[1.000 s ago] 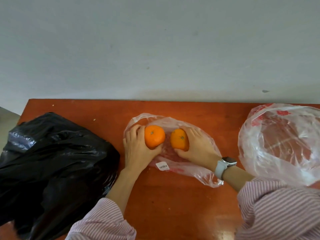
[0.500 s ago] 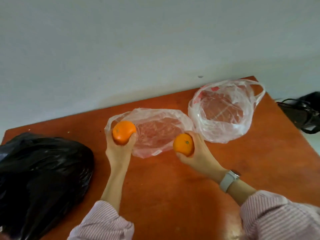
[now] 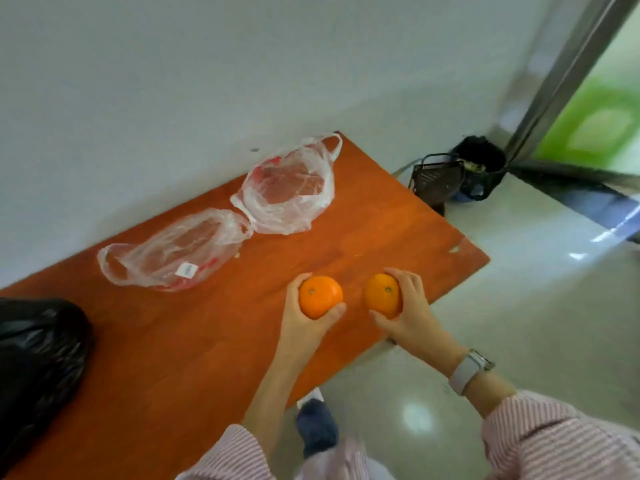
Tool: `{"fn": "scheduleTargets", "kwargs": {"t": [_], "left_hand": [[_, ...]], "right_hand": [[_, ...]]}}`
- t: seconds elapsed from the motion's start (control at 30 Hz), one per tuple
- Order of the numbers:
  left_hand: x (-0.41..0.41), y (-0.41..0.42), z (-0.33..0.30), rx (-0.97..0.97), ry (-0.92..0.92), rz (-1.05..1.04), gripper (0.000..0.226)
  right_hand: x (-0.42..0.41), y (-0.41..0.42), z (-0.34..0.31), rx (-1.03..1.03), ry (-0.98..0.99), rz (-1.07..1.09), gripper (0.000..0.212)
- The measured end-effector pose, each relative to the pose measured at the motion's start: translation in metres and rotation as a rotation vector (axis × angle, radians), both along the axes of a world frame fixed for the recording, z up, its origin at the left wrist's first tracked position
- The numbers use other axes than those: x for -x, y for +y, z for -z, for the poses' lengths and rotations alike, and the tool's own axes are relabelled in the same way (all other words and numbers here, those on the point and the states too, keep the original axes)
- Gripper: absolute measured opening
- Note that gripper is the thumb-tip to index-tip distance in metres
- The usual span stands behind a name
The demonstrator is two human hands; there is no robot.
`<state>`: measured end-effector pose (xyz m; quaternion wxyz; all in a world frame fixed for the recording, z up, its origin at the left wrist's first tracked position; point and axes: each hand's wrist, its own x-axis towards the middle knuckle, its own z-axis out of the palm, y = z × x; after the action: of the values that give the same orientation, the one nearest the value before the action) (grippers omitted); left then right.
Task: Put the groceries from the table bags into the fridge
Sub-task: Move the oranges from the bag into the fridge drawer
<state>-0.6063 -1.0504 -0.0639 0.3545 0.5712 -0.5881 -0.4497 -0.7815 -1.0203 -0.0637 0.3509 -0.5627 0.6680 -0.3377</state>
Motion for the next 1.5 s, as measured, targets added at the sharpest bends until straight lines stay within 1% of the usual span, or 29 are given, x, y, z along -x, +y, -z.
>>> {"fn": "scheduleTargets", "kwargs": {"t": [0.07, 0.13, 0.2, 0.3, 0.4, 0.57, 0.7, 0.87, 1.0, 1.13, 1.27, 1.4, 1.5], "left_hand": [[0.04, 0.018, 0.013, -0.057, -0.014, 0.129, 0.069], [0.11, 0.053, 0.014, -0.071, -0.037, 0.32, 0.074], [0.172, 0.081, 0.019, -0.071, -0.096, 0.51, 0.071], [0.26, 0.128, 0.016, -0.004, -0.207, 0.79, 0.067], [0.342, 0.178, 0.014, 0.096, -0.254, 1.068, 0.07], [0.466, 0.265, 0.012, 0.152, -0.244, 1.372, 0.075], [0.57, 0.319, 0.005, 0.184, -0.202, 1.537, 0.072], [0.712, 0.379, -0.027, 0.267, -0.097, 1.623, 0.072], [0.812, 0.431, -0.083, 0.372, 0.025, 1.657, 0.069], [0.902, 0.482, -0.148, 0.451, 0.162, 1.679, 0.067], [0.99, 0.535, -0.203, 0.536, 0.313, 1.599, 0.068], [1.07, 0.58, -0.263, 0.629, 0.41, 1.463, 0.071], [1.121, 0.595, -0.314, 0.631, 0.485, 1.347, 0.069]], "right_hand": [[0.038, 0.043, 0.003, -0.04, 0.009, 0.123, 0.069], [0.092, 0.105, 0.008, -0.052, 0.028, 0.304, 0.069], [0.14, 0.168, 0.014, -0.085, 0.03, 0.48, 0.068], [0.196, 0.259, 0.019, -0.139, 0.002, 0.737, 0.067], [0.238, 0.335, 0.019, -0.145, -0.001, 0.968, 0.067], [0.301, 0.433, 0.013, -0.142, -0.008, 1.276, 0.067], [0.376, 0.493, 0.003, -0.121, 0.038, 1.419, 0.066], [0.493, 0.552, -0.034, -0.061, 0.103, 1.552, 0.067], [0.581, 0.595, -0.082, 0.022, 0.128, 1.619, 0.07], [0.667, 0.643, -0.134, 0.127, 0.22, 1.643, 0.07], [0.758, 0.692, -0.186, 0.222, 0.343, 1.615, 0.069], [0.845, 0.738, -0.236, 0.316, 0.439, 1.497, 0.069], [0.9, 0.761, -0.276, 0.372, 0.491, 1.403, 0.069]]}}
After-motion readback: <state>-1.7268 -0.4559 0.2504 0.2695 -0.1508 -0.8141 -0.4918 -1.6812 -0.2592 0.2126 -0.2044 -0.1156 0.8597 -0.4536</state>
